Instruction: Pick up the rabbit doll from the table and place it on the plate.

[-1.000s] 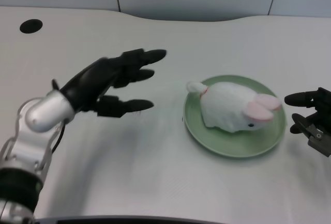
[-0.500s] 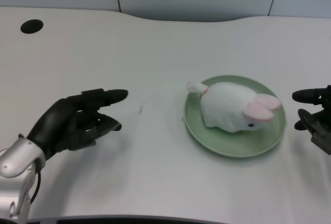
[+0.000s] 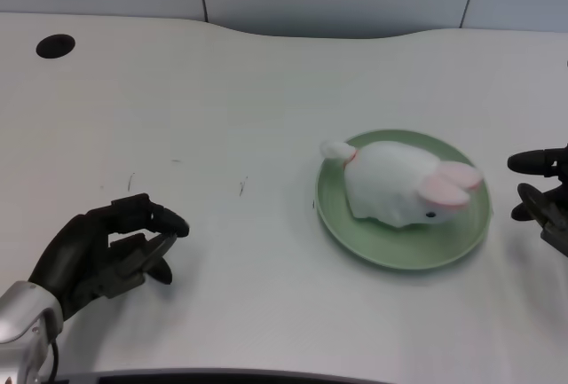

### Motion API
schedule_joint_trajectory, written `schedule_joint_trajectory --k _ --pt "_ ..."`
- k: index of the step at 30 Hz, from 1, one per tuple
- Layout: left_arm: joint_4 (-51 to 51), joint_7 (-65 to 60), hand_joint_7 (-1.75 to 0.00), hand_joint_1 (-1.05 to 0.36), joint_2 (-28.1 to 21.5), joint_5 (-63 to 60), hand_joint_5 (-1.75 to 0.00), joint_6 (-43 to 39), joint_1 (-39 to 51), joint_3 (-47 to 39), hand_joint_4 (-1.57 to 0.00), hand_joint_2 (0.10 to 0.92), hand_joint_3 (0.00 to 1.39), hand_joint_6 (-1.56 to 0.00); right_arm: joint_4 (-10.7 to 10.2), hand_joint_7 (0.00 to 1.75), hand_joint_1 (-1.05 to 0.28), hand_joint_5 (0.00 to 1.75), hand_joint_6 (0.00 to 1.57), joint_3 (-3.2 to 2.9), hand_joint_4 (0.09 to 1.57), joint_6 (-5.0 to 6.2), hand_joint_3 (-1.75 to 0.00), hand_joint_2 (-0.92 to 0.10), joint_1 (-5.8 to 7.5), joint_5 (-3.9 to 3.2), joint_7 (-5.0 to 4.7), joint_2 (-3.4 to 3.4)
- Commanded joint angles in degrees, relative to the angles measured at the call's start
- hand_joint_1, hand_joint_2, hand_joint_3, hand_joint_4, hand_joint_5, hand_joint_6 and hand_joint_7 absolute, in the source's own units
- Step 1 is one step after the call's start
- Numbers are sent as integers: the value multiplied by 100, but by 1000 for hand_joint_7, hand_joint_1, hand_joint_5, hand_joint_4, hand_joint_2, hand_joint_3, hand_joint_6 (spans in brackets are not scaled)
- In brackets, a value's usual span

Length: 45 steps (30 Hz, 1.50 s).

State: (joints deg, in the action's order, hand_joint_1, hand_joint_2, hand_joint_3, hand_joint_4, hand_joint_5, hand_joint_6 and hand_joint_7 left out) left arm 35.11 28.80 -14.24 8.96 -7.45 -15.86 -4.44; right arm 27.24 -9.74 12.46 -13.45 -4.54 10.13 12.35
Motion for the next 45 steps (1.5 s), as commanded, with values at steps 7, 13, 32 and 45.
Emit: schedule_joint_trajectory --k 7,13,32,45 --pt "138 -189 -1746 -539 -53 -12 -1746 329 -109 -95 -681 921 417 -481 306 1002 -255 1443 443 -81 399 51 -354 -921 -195 22 -46 105" --pt "361 -85 -1746 -533 -66 -12 -1746 294 -238 -88 -711 921 423 -498 465 999 -261 1434 451 -97 389 14 -357 -921 -289 11 -54 94" --pt "919 -37 -1746 -506 63 -27 -1746 309 -648 -116 -688 921 399 -478 1587 818 -229 1233 512 -78 464 650 -323 -921 -748 322 -216 347" --pt "1019 68 -1746 -523 14 -78 -1746 196 -726 -106 -676 921 421 -482 1590 733 -225 1187 552 -101 482 670 -332 -921 -730 293 -228 331"
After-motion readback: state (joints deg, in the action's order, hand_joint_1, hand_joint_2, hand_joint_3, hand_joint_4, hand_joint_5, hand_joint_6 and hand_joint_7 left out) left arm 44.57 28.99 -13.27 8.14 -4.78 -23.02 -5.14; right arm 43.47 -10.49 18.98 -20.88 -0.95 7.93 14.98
